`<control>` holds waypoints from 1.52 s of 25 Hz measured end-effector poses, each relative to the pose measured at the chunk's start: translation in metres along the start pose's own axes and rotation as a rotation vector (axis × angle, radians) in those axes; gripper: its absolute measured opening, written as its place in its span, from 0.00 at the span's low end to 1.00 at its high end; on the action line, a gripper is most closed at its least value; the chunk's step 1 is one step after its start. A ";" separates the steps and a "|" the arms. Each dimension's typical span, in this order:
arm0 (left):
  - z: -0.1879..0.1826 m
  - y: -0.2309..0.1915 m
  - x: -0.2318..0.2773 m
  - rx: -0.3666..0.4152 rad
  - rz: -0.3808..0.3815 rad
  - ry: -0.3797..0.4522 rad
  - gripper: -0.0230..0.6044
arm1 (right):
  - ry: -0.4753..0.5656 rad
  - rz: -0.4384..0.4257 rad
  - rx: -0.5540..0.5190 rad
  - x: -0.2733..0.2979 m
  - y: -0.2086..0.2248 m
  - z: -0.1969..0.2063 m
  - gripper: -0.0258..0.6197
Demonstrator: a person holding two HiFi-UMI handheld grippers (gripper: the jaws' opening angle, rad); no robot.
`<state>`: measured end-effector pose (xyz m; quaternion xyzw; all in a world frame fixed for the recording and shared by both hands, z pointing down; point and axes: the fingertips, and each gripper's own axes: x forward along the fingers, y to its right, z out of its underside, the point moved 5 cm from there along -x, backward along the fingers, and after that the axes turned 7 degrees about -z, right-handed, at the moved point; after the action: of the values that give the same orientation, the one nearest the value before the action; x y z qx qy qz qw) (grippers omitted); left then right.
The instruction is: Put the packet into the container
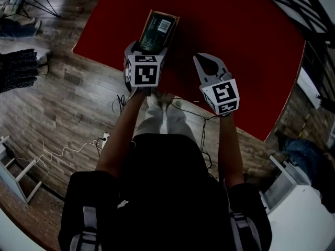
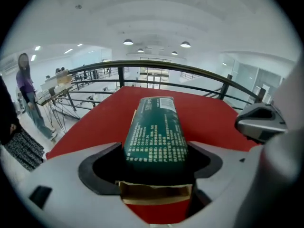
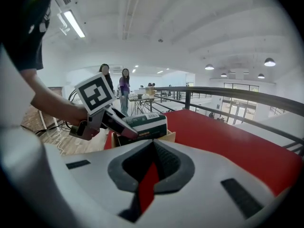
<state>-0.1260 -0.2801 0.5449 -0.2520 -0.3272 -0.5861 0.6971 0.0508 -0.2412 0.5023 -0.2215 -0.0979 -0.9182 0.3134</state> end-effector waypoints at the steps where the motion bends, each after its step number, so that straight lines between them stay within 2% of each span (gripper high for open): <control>1: 0.002 0.001 0.004 -0.015 -0.010 -0.008 0.71 | -0.003 -0.001 0.003 0.000 0.000 0.002 0.07; 4: 0.006 0.003 0.016 -0.038 -0.022 -0.012 0.71 | -0.010 -0.005 0.010 0.000 -0.001 0.008 0.07; 8: 0.009 0.003 0.028 -0.029 -0.015 -0.022 0.71 | -0.014 -0.007 0.014 0.000 0.000 0.012 0.07; 16: 0.016 0.004 0.028 0.016 -0.002 0.048 0.71 | -0.031 -0.019 0.017 0.000 -0.003 0.020 0.07; 20: 0.015 0.007 0.022 0.069 0.032 0.076 0.79 | -0.031 -0.031 0.016 0.001 -0.006 0.019 0.07; 23: 0.016 0.005 0.012 0.035 0.054 0.082 0.79 | -0.027 -0.028 0.019 0.001 -0.008 0.019 0.07; 28: 0.011 -0.002 -0.031 -0.014 0.131 0.145 0.78 | 0.014 -0.003 0.036 -0.007 -0.016 0.007 0.07; 29: 0.009 -0.004 -0.043 -0.026 0.138 0.169 0.72 | 0.025 0.001 0.040 -0.010 -0.018 0.003 0.07; 33: 0.001 -0.021 -0.088 -0.087 0.131 0.286 0.32 | 0.081 0.006 0.045 -0.020 -0.030 -0.018 0.07; 36: -0.001 -0.032 -0.120 -0.146 0.128 0.380 0.13 | 0.131 0.008 0.053 -0.027 -0.043 -0.037 0.07; 38: -0.001 -0.037 -0.143 -0.181 0.143 0.445 0.09 | 0.171 0.009 0.073 -0.034 -0.053 -0.049 0.07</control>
<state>-0.1765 -0.1942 0.4353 -0.2007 -0.0929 -0.6032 0.7663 0.0251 -0.1975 0.4405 -0.1313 -0.1034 -0.9281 0.3326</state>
